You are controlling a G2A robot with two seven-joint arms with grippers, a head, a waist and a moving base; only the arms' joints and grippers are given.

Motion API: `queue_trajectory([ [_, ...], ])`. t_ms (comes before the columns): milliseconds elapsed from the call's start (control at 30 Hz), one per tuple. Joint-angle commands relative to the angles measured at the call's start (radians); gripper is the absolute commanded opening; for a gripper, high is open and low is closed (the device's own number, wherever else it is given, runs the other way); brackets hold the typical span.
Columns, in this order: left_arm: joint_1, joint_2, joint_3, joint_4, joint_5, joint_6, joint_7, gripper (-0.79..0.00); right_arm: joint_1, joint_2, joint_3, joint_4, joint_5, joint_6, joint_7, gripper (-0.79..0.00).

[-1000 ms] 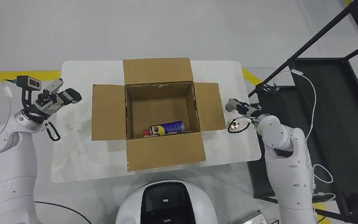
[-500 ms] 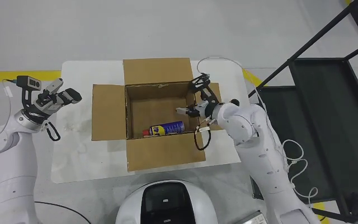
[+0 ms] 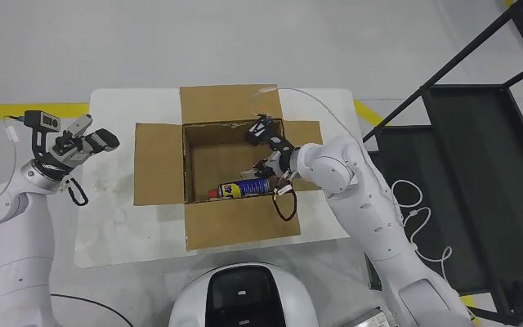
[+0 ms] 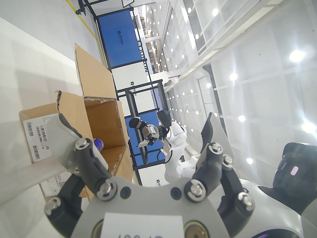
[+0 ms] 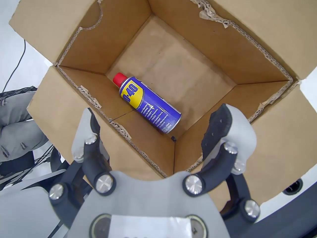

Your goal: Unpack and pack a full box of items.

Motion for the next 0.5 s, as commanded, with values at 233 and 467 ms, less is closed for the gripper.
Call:
queue_trajectory([
  [233,0.000,0.000,0.000,0.000,0.000,0.000,0.000,0.000,0.086,0.015,-0.037,0.105,-0.071,-0.389,-0.102,0.000],
  [467,0.000,0.000,0.000,0.000,0.000,0.000,0.000,0.000,0.304,0.010,-0.232,0.383,-0.048,-0.552,-0.164,0.000],
])
